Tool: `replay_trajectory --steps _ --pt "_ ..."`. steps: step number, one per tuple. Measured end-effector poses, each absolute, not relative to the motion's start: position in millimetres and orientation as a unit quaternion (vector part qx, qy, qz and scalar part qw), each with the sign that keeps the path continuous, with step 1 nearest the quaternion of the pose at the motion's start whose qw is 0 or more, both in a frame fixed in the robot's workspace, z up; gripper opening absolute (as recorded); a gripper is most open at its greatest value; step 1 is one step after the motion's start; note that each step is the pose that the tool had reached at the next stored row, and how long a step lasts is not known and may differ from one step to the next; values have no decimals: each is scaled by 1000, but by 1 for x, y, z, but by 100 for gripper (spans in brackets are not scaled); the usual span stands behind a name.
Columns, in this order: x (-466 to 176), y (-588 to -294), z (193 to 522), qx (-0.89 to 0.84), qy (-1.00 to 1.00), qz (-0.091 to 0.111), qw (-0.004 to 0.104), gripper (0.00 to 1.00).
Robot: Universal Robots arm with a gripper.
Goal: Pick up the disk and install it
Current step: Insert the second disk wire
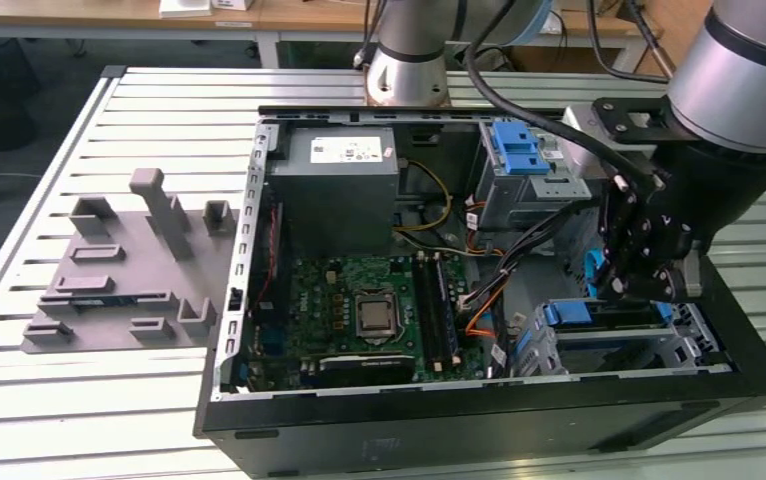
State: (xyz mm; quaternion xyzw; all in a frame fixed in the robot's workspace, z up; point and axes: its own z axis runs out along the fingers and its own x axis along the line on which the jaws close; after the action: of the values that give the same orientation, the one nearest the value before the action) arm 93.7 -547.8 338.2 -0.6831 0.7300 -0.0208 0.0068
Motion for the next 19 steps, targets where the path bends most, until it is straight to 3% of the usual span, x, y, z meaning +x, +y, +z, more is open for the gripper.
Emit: replay_trajectory --steps 19 --pt "94 -554 336 -684 729 -21 7 16"
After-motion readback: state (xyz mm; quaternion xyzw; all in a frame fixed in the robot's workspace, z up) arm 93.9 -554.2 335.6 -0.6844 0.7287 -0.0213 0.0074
